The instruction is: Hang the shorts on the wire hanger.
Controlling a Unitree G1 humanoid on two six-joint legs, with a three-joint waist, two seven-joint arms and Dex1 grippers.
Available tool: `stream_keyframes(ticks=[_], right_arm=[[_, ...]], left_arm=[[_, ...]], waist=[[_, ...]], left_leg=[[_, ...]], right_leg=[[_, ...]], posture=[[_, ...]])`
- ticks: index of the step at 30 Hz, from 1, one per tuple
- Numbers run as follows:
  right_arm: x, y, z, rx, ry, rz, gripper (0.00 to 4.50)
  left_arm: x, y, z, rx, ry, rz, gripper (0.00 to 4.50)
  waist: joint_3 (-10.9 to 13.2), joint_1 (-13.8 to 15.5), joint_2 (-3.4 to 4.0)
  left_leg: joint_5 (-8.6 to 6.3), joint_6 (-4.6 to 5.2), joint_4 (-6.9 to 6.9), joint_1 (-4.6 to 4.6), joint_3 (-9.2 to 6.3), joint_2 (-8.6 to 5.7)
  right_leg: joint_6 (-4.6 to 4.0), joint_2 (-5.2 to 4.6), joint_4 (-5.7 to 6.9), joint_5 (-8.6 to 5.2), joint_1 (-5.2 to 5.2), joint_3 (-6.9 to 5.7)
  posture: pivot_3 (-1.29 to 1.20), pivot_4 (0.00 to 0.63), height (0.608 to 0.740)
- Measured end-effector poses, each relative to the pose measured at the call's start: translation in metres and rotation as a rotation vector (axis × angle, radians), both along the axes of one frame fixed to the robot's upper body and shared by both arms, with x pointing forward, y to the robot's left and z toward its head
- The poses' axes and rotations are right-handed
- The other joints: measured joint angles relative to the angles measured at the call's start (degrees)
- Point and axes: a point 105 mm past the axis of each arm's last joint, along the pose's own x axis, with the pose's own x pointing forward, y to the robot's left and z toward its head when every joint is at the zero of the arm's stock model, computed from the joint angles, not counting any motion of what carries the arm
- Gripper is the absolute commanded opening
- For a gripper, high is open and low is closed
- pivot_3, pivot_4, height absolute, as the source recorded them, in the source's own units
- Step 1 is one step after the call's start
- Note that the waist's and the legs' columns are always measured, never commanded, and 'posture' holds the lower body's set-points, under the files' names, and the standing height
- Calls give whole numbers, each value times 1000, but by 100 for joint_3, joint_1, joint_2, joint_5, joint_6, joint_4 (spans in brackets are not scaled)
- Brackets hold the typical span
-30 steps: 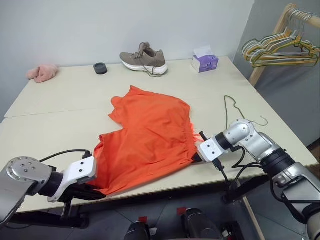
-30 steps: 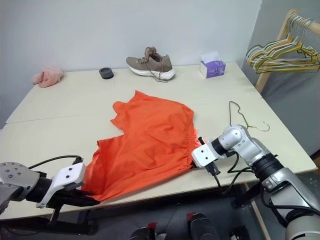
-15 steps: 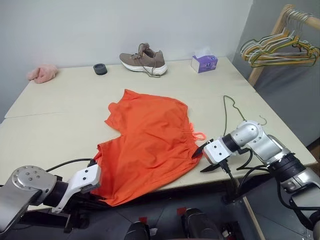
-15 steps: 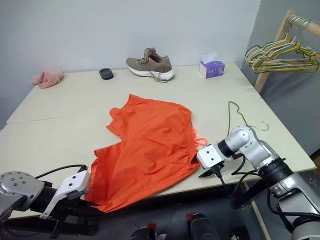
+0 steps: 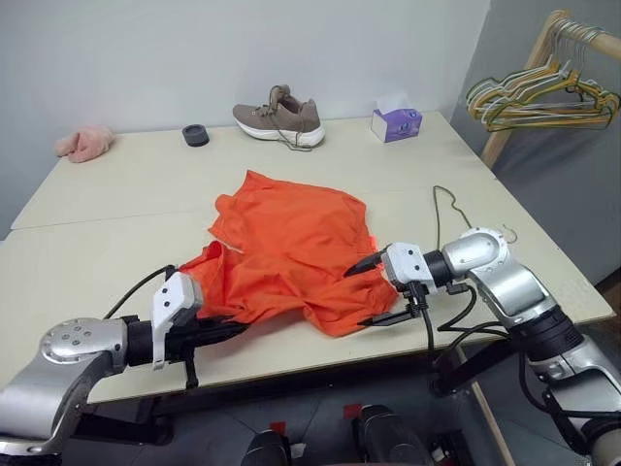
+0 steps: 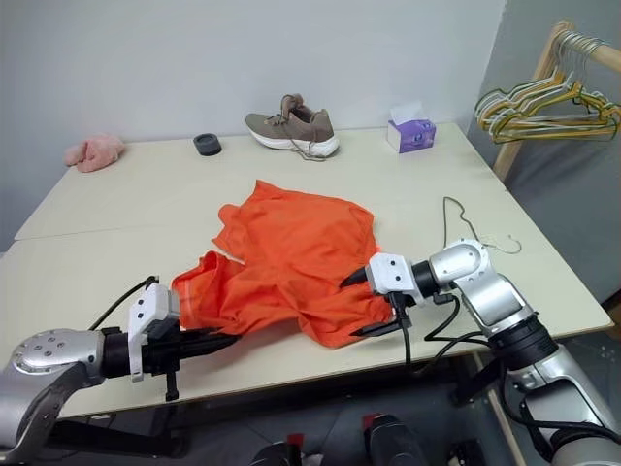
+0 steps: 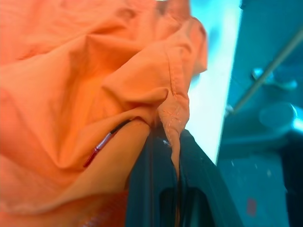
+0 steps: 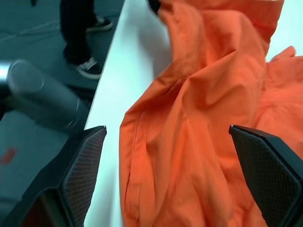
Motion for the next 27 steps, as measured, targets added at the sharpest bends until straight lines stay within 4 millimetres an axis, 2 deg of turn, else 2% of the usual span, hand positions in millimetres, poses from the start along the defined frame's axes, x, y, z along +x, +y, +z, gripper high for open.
stream_keyframes(ticks=[6,12,16,19,23,27], right_arm=[[2,19,-2,136,-16,-108,4446],[0,31,-13,219,0,-228,4446],[-3,41,-29,214,8,-277,4446],[0,40,-35,184,-12,-307,4446],[7,31,-54,111,-6,-363,4446],[6,33,-52,132,16,-367,4446]], left_arm=[[12,11,-13,-75,-89,166,388],[8,2,-27,-173,-64,261,388],[9,-3,-26,-197,-77,272,388],[8,-7,-22,-201,-83,258,388],[6,-7,-24,-194,-71,275,388],[7,-8,-22,-191,-79,279,388]], waist=[[-4,3,-4],[-9,44,-6],[-13,58,-10],[-23,74,-10],[-24,79,-11],[-24,75,-11]], left_leg=[[0,0,2,0,0,1],[0,0,2,-3,0,0],[0,-1,2,-2,-2,0],[1,-1,7,-1,-1,0],[1,-1,10,-1,1,0],[1,-1,9,-2,0,2]], right_leg=[[-2,1,1,4,0,3],[1,1,-4,6,1,2],[-8,3,-3,6,0,2],[-29,3,-7,-4,3,5],[-32,3,-8,-6,4,6],[-34,6,-8,-7,4,4]], posture=[[-126,67,740],[-137,65,740],[-135,65,740],[-141,68,740],[-152,68,740],[-157,67,740]])
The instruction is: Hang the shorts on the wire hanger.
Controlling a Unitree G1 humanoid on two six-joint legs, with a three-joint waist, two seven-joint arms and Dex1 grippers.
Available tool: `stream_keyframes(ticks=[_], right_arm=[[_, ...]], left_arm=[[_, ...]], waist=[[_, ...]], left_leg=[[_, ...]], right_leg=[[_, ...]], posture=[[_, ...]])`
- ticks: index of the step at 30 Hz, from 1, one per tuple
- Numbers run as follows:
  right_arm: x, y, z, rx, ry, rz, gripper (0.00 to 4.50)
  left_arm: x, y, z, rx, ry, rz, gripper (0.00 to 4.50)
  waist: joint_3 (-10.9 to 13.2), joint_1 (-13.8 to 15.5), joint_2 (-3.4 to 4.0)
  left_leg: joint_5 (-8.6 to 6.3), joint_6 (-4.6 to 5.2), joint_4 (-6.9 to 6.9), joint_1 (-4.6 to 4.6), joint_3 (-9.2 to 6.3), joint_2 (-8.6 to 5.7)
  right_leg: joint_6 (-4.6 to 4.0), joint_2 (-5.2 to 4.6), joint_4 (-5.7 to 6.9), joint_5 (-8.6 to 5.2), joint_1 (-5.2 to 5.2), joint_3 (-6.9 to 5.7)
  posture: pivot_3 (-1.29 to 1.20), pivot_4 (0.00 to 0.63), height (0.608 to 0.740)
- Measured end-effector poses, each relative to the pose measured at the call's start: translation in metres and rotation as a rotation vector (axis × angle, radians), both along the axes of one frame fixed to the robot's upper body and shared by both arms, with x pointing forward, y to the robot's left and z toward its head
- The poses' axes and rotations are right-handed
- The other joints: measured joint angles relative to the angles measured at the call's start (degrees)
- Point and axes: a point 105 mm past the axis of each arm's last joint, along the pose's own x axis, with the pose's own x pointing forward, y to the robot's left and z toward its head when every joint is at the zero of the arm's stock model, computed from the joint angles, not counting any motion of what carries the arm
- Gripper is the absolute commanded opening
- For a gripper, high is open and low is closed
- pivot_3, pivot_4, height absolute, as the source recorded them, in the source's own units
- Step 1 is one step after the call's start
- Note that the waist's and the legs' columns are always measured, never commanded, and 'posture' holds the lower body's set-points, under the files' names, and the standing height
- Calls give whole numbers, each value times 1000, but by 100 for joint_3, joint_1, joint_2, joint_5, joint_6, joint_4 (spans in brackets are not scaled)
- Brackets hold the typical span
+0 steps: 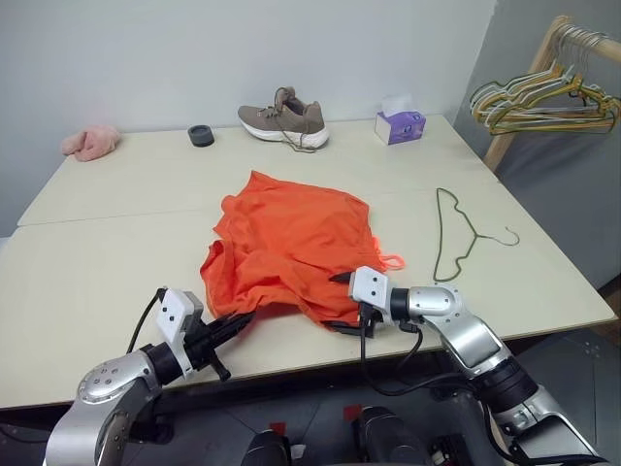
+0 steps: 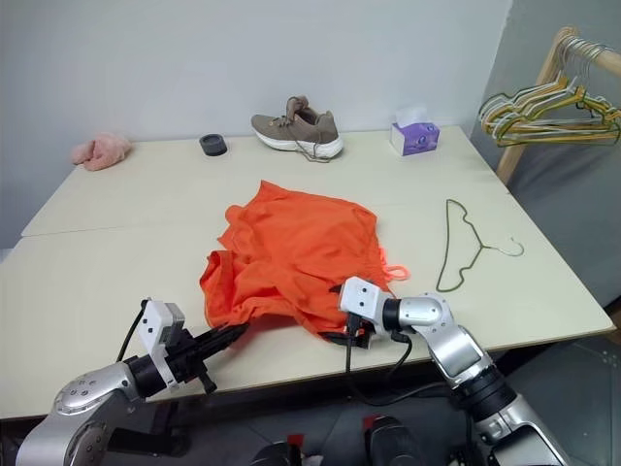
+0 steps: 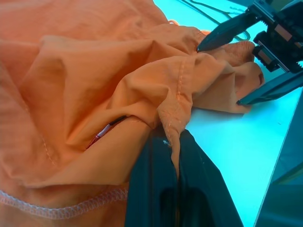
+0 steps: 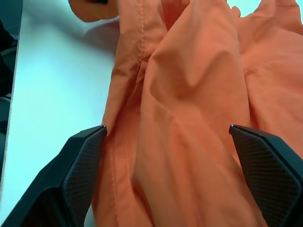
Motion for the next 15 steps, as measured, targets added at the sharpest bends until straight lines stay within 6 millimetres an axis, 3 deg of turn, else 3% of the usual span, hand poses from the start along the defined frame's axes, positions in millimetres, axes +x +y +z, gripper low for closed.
stream_keyframes(ticks=[8,15], right_arm=[[8,3,23,122,-21,-48,4446],[16,3,29,142,-48,-107,4446]], left_arm=[[14,-7,8,-6,-31,17,388],[32,-4,15,-15,-72,68,388]], waist=[[-1,-50,-1],[-2,-107,0]], left_leg=[[0,0,1,-1,-1,-1],[0,0,0,-6,0,0]], right_leg=[[3,0,-1,2,1,1],[35,2,-10,20,0,1]], posture=[[-180,63,740],[-188,60,740]])
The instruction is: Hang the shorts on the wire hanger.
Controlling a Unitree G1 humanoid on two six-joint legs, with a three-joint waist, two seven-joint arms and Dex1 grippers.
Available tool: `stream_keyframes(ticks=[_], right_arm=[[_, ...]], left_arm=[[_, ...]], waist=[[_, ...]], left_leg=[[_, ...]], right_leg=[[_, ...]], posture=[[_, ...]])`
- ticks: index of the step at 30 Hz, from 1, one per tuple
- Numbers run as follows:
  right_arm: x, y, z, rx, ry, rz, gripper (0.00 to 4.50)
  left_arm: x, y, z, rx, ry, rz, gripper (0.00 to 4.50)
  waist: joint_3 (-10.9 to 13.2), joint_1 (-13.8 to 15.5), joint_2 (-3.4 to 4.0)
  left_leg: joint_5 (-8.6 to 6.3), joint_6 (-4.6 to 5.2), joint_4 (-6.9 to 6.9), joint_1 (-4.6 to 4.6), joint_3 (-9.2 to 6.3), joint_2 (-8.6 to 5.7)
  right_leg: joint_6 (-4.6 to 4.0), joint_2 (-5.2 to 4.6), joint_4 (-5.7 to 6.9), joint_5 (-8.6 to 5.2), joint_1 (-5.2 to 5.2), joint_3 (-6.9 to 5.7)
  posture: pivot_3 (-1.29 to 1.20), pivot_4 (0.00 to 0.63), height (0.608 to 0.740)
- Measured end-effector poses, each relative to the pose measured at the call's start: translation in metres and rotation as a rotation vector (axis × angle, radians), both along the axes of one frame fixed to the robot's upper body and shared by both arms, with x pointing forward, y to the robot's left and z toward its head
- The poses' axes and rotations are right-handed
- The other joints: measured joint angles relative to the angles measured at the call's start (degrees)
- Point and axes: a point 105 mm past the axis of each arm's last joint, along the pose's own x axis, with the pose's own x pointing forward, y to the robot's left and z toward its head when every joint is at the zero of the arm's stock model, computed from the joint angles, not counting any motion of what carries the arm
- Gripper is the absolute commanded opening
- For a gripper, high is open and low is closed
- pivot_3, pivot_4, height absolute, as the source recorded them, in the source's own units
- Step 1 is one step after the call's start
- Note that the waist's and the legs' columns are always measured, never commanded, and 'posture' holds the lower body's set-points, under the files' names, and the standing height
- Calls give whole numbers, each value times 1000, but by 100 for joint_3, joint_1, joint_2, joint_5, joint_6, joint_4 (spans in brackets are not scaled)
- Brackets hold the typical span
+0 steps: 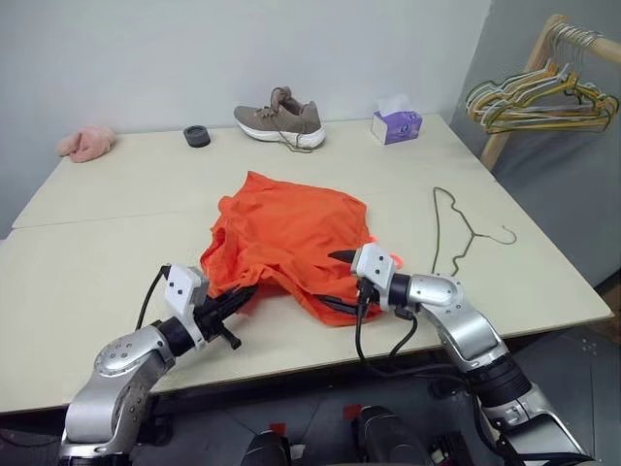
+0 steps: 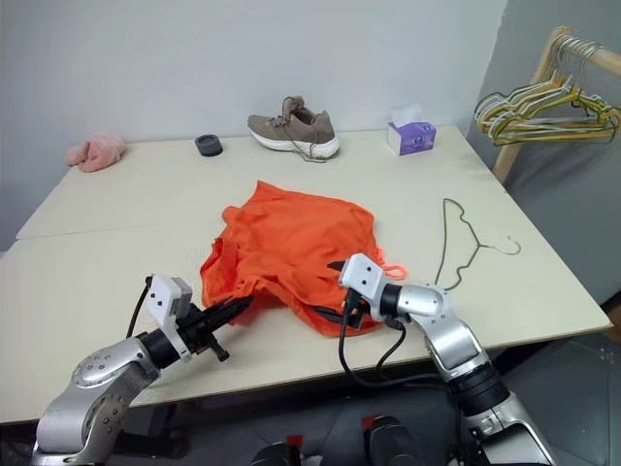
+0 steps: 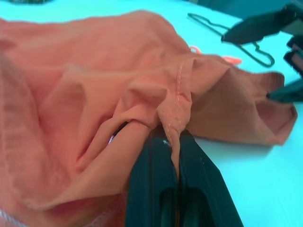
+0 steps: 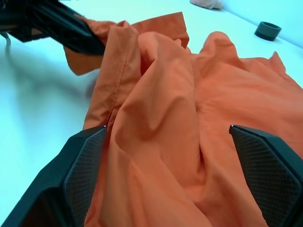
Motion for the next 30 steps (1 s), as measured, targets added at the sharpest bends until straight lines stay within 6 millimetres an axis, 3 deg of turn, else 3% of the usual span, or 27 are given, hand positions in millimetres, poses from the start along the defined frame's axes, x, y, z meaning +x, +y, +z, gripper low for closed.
stream_keyframes(ticks=[30], right_arm=[[-4,2,-4,-11,0,1,4446]], left_arm=[[-1,-11,-7,-7,14,37,388]], waist=[[0,5,0]], left_leg=[[0,0,-3,-13,-1,0]], right_leg=[[2,0,-26,3,-2,0]], posture=[[-168,64,740]])
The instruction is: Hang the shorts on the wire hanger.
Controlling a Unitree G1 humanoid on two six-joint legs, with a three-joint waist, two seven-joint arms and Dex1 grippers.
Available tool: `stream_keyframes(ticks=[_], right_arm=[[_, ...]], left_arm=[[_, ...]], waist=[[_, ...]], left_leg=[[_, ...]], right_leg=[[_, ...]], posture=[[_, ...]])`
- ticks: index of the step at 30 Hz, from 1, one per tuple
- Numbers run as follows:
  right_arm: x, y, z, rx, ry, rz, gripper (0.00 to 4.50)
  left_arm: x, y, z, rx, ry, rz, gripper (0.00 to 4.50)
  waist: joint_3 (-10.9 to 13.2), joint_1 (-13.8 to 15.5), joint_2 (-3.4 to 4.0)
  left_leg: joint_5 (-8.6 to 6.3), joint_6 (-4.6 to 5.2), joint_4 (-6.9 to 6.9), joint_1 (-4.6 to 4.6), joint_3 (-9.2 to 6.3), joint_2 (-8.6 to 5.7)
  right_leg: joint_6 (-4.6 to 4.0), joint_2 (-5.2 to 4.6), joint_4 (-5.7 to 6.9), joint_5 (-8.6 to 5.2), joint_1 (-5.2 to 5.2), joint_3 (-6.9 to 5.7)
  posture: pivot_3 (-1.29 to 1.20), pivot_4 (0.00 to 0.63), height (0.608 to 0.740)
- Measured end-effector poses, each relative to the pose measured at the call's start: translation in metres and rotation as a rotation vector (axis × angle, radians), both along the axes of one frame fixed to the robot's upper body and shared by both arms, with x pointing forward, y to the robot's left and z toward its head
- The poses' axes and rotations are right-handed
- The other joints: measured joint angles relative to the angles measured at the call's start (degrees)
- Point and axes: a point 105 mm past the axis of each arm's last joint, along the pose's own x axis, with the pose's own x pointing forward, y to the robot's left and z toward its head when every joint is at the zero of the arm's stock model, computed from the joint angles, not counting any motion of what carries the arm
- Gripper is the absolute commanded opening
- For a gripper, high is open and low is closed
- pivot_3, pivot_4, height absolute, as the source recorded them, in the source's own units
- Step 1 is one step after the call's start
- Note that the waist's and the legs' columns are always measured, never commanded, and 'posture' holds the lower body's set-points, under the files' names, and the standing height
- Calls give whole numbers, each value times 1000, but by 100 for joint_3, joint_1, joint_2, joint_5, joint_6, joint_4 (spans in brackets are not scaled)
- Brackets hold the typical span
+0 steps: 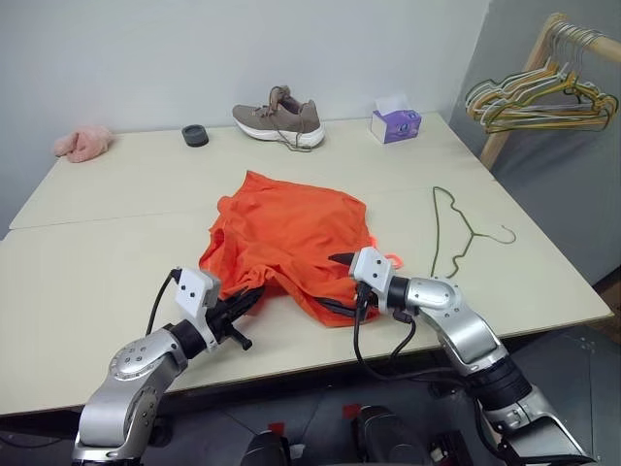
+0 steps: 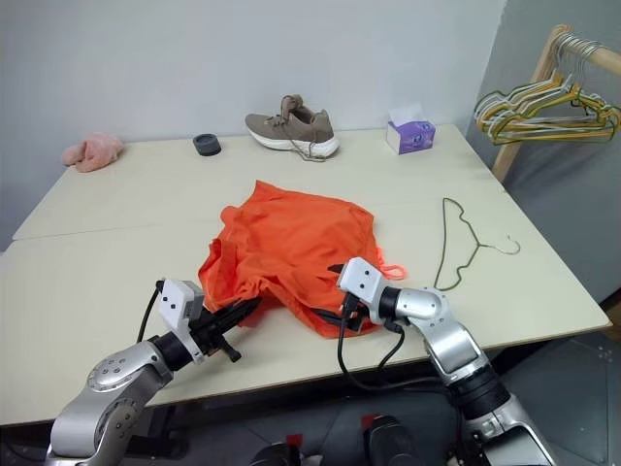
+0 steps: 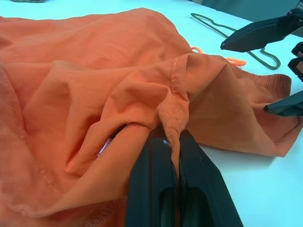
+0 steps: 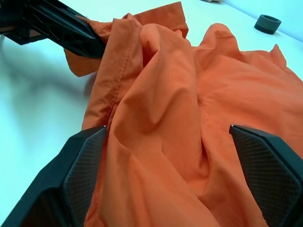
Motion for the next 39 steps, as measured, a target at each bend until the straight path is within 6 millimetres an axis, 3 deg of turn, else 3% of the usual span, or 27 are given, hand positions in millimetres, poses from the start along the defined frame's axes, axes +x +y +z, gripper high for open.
stream_keyframes(ticks=[39], right_arm=[[-10,2,-2,-11,15,53,4446]], left_arm=[[-6,-5,-6,38,21,-27,388]], waist=[[2,13,1]], left_leg=[[0,0,-1,0,-1,0]], right_leg=[[-21,0,-3,-12,-1,0]], posture=[[-162,72,740]])
